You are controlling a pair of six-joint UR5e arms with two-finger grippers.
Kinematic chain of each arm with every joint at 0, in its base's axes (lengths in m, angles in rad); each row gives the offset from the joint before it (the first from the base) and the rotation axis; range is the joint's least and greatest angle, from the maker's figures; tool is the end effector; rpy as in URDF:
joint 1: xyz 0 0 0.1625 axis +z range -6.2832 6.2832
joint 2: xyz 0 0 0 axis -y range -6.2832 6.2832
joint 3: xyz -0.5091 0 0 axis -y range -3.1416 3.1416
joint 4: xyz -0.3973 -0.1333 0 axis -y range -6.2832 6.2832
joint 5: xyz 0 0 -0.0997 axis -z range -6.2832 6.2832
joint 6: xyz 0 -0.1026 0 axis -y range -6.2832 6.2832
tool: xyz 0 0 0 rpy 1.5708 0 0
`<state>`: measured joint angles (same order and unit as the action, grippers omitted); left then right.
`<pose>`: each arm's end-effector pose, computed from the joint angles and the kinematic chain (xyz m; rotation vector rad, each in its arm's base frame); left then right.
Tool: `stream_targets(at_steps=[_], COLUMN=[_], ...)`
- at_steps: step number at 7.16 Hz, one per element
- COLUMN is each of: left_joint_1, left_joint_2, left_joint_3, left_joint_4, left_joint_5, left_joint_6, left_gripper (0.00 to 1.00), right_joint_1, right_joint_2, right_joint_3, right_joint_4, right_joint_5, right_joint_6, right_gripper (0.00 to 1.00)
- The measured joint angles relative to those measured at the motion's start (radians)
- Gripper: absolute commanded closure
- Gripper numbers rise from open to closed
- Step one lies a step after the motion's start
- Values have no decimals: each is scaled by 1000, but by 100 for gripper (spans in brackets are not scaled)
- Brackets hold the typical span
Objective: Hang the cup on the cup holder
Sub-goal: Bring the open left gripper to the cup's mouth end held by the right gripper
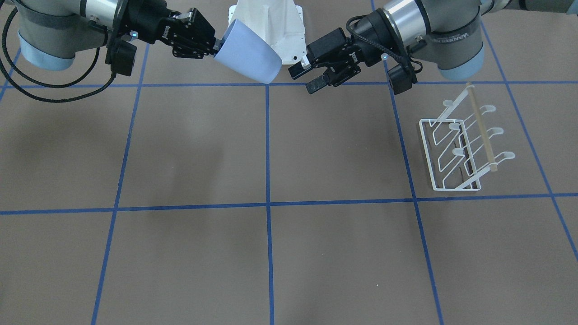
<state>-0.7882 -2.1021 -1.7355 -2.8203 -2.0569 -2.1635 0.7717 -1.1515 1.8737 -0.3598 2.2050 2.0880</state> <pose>0.3701 -0.4933 0.2207 -0.1340 1.9226 -0.4613 -0.3417 -0.4336 0.2423 -0.1783 -1.8611 0.2778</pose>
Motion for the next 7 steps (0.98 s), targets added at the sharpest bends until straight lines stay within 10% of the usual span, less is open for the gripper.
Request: stream_targets(at_steps=[7], left_joint_1=[113], left_joint_2=[-9], left_joint_3=[71], left_joint_4=[-374], left_joint_5=[158], left_joint_6=[-266], left_gripper=[3], right_joint_1=[-37], right_joint_2=[31], right_joint_3=[-113], right_joint_4=[361], right_joint_5=[-84], right_joint_6=[276], right_gripper=[100])
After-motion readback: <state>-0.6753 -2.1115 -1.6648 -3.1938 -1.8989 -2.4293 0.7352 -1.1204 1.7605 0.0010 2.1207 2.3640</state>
